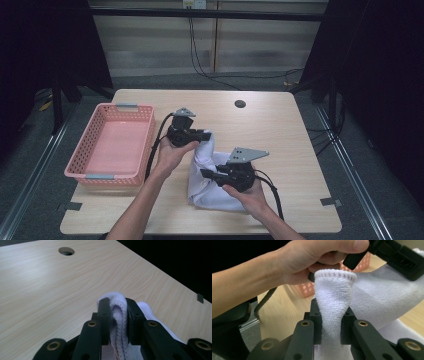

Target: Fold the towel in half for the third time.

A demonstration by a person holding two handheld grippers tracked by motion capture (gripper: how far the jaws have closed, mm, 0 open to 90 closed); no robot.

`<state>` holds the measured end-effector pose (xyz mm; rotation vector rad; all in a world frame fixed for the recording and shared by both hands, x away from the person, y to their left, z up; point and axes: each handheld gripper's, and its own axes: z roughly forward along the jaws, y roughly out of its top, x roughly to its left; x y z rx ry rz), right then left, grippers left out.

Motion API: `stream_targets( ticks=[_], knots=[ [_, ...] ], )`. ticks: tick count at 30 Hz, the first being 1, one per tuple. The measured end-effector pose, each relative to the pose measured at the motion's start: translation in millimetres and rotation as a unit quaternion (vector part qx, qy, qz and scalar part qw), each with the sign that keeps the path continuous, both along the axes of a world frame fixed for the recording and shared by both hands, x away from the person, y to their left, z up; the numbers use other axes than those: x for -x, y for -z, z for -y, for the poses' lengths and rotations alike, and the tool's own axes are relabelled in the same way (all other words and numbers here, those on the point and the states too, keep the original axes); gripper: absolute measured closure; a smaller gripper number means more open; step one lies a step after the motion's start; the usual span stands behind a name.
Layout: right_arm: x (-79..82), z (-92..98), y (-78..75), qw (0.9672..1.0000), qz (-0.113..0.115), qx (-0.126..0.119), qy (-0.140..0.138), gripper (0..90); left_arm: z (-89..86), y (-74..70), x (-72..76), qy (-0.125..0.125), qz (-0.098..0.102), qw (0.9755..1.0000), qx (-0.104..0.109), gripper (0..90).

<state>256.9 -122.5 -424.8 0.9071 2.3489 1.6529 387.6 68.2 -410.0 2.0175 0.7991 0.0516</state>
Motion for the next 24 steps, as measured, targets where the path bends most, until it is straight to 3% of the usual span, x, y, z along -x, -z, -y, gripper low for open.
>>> stream_targets(
  ticks=[3, 5, 7, 8, 15, 21, 24],
  knots=[
    [3.7, 8.7, 6.0, 0.9999, -0.009, 0.009, 0.007, 76.8, 9.8, 7.8, -1.1, 0.01, -0.013, 0.9999, 0.003, 76.4],
    [7.0, 15.6, 10.2, 0.9997, -0.012, 0.018, 0.013, 76.3, 15.7, 10.9, -0.2, 0.012, -0.008, 0.9998, -0.011, 76.3],
    [10.3, 23.2, 15.1, 0.9995, -0.023, 0.007, 0.02, 75.0, 20.9, 16.3, 0.5, 0.017, -0.014, 0.9998, -0.001, 76.1],
    [11.6, 26.3, 17.8, 0.9994, -0.027, 0.006, 0.019, 75.0, 23.3, 18.6, 0.5, 0.02, -0.012, 0.9997, -0.009, 76.0],
    [17.9, 42.9, 31.3, 0.9986, -0.038, 0.028, 0.027, 72.7, 37.2, 30.4, -0.1, 0.025, -0.02, 0.9994, -0.007, 75.0],
    [26.7, 64.5, 43.7, 0.996, -0.051, 0.056, 0.048, 62.7, 53.5, 45.4, 0.8, 0.029, -0.033, 0.999, -0.011, 73.9],
    [29.3, 69.7, 47.6, 0.9947, -0.057, 0.066, 0.054, 50.0, 64.0, 50.7, 2.1, 0.035, -0.036, 0.9987, -0.011, 73.7]
  ],
)
